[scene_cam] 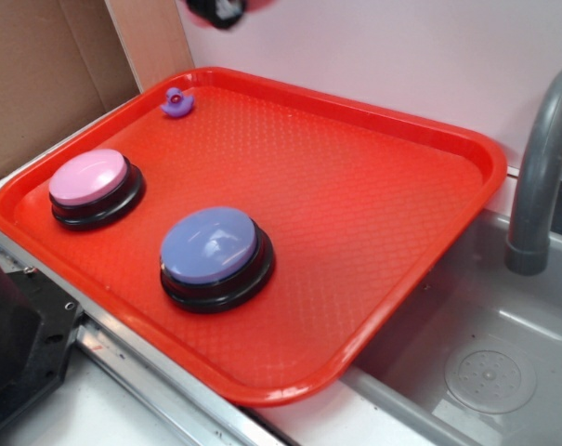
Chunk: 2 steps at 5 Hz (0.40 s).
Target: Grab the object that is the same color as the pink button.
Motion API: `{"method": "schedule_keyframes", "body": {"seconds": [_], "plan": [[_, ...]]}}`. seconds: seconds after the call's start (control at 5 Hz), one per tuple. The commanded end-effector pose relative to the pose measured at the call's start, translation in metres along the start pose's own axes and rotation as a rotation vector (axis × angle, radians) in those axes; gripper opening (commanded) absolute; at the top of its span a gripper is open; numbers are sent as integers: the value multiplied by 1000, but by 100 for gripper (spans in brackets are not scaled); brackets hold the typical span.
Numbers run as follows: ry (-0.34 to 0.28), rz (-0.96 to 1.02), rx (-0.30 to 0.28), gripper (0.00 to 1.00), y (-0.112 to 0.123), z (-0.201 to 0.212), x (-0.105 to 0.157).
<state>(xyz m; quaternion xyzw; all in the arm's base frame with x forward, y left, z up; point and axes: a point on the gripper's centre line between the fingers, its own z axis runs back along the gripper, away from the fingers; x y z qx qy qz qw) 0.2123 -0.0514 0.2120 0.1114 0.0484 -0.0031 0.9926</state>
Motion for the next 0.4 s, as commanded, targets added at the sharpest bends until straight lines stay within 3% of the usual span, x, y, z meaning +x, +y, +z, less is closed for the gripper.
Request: {"method": "schedule_keyframes", "body": {"seconds": [0.0,0.2], "plan": [[-99,204,-133,0,20,46,-39],[-45,241,-140,0,27,39,-51]]}}
